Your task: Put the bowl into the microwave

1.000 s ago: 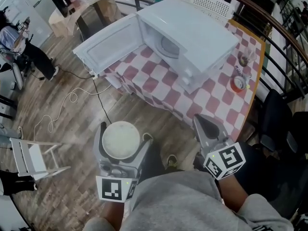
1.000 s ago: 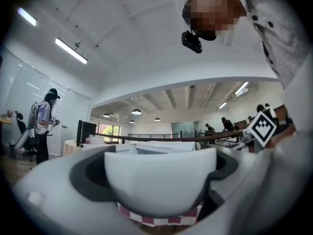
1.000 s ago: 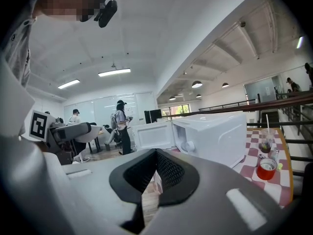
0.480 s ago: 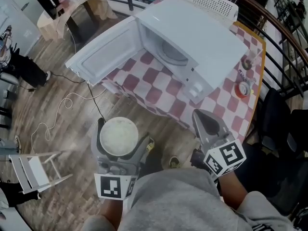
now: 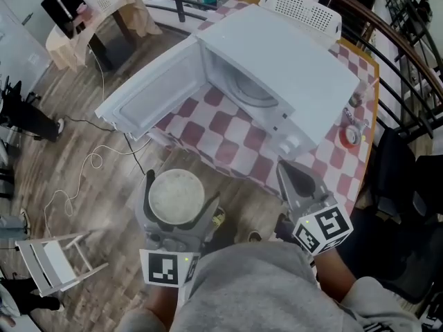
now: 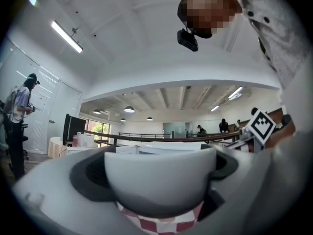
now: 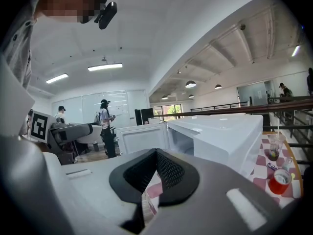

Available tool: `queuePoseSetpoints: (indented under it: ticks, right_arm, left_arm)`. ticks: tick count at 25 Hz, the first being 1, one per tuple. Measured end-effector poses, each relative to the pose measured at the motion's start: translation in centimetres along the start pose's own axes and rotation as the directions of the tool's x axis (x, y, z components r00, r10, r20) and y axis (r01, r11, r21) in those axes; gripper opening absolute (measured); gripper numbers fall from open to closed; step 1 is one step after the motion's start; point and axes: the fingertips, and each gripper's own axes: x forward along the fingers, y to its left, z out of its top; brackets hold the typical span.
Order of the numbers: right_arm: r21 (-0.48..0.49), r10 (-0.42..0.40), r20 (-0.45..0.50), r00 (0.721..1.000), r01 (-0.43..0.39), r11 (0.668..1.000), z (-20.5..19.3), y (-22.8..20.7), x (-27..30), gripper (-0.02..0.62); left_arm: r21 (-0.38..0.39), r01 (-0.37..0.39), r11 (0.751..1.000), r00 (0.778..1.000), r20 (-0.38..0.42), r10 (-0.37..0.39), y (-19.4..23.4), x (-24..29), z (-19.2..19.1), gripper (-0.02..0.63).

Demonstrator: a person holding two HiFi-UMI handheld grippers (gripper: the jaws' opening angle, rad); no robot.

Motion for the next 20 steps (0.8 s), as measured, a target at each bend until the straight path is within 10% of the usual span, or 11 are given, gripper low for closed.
queuePoseSetpoints:
  ticks: [20]
  right_arm:
    - [0.012, -0.096, 0.047, 0.994, 0.096, 0.995, 1.8, 0.5, 4.1, -0.003]
  left_arm:
    - [-0.007, 0.098, 0.995, 0.995, 0.019, -0.097, 4.2, 3.3, -0.5, 0.542]
